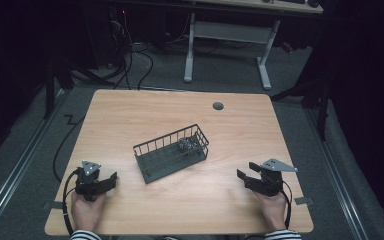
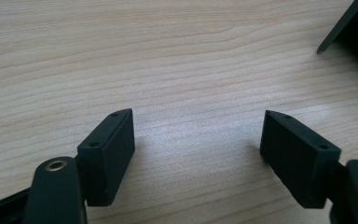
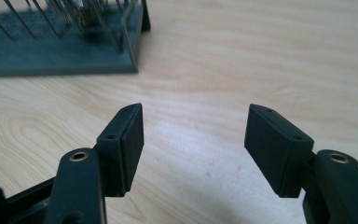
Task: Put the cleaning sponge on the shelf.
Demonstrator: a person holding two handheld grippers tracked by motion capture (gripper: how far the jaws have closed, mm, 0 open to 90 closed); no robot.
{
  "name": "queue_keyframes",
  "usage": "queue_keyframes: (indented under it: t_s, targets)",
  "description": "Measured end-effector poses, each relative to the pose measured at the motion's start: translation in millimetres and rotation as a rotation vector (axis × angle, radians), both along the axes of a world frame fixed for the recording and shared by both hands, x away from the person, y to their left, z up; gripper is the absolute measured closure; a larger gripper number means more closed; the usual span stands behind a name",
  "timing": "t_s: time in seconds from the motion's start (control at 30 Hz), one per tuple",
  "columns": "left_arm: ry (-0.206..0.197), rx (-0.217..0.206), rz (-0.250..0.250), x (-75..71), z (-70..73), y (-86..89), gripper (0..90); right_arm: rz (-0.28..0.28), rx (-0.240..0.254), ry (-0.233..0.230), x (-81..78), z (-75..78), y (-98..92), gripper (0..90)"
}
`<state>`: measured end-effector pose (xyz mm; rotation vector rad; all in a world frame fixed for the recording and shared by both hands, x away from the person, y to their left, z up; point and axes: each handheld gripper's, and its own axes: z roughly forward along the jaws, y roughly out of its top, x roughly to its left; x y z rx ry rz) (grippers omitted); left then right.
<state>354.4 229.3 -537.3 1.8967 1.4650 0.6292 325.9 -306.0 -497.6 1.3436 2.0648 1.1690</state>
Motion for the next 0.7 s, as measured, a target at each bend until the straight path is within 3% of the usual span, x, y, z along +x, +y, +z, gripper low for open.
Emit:
queue_keyframes:
  t_s: [0.13,0.33,0.47,0.53,0.7]
  targets:
    - [0.000,0.001,0.000,0.0,0.1,0.0,26.7,0.005,-0.017,0.066,2.8,-17.4,5.5,37.6]
    - [-0.003,0.001,-0.004,-0.3,0.0,-0.3,28.0,-0.001,-0.096,0.101,6.1,-32.4,12.4,37.2]
    - [-0.004,0.001,-0.004,-0.4,0.0,-0.4,28.5,-0.002,-0.129,0.100,6.2,-33.0,16.1,36.6]
    - [-0.004,0.000,-0.004,-0.4,0.0,-0.5,28.6,-0.003,-0.176,0.088,5.0,-33.3,20.8,36.3]
    - [-0.004,0.000,0.000,-0.3,0.0,-0.4,28.6,-0.007,-0.174,0.087,4.5,-33.4,22.0,36.2]
